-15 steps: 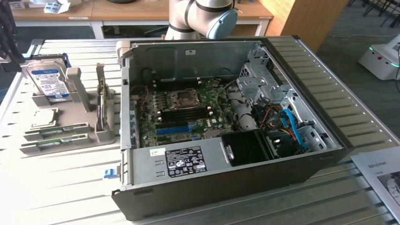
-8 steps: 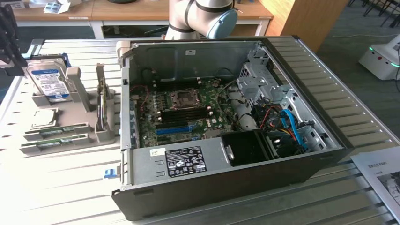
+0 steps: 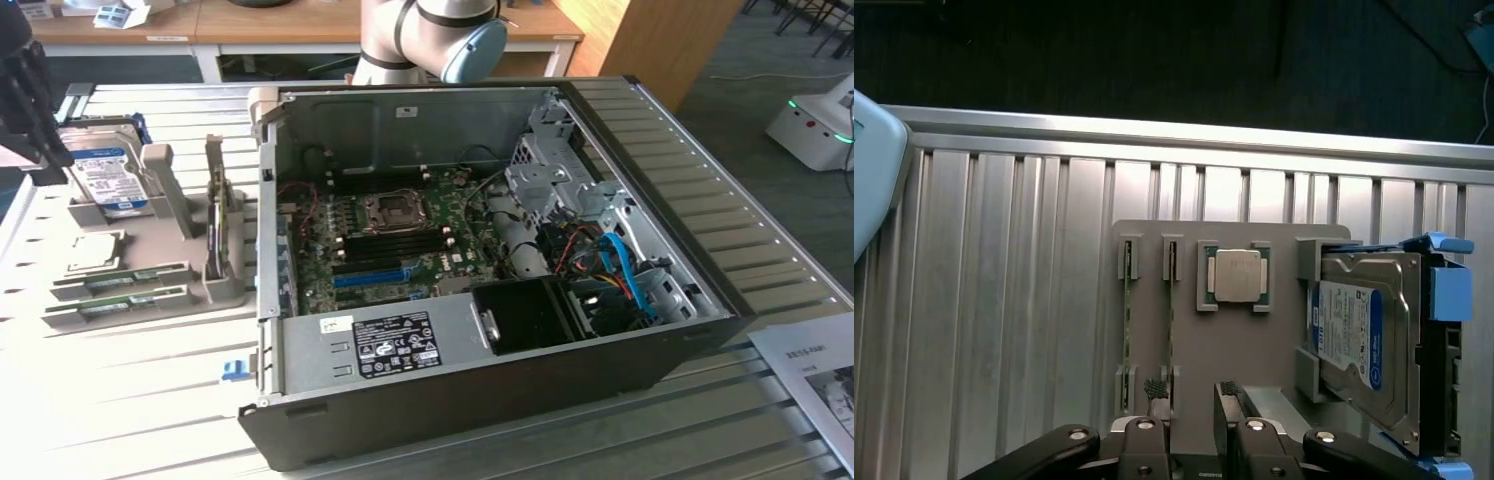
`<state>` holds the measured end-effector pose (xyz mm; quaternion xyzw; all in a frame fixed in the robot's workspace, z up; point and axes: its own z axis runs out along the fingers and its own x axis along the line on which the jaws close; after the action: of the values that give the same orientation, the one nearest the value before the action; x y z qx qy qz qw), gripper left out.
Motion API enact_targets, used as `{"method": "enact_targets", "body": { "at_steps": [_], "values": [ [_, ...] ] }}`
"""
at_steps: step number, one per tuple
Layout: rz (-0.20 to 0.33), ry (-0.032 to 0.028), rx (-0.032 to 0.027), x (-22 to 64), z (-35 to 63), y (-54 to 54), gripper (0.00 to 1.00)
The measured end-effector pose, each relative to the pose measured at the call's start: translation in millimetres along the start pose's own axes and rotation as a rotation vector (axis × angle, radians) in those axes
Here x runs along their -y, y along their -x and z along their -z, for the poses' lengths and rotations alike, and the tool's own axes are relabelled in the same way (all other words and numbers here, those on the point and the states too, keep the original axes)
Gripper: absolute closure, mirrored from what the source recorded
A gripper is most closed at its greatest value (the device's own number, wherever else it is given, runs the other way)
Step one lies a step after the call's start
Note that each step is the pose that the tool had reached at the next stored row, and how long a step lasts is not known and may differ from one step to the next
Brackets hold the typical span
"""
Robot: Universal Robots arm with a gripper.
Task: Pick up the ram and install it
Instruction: 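Pick up the ram and move it above insertion slot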
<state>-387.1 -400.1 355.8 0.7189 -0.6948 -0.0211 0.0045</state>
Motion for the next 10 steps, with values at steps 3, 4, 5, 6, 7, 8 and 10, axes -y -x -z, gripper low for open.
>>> {"method": "enact_targets", "body": {
  "at_steps": [3, 4, 5, 6, 7, 8, 10],
  "values": [
    [0.000, 0.0000, -0.0001, 0.4, -10.2, -0.2, 0.69],
    [0.000, 0.0000, 0.0000, 0.5, -11.9, -0.3, 0.69],
    [0.000, 0.0001, 0.0000, 0.5, -13.4, -0.3, 0.69],
    [0.000, 0.0000, 0.0000, 0.6, -15.0, -0.4, 0.69],
    [0.000, 0.0001, -0.0001, 0.6, -16.5, -0.4, 0.69],
    [0.000, 0.0000, 0.0000, 0.7, -18.1, -0.4, 0.69],
    [0.000, 0.0000, 0.0000, 0.8, -21.1, -0.5, 0.69]
  ]
}}
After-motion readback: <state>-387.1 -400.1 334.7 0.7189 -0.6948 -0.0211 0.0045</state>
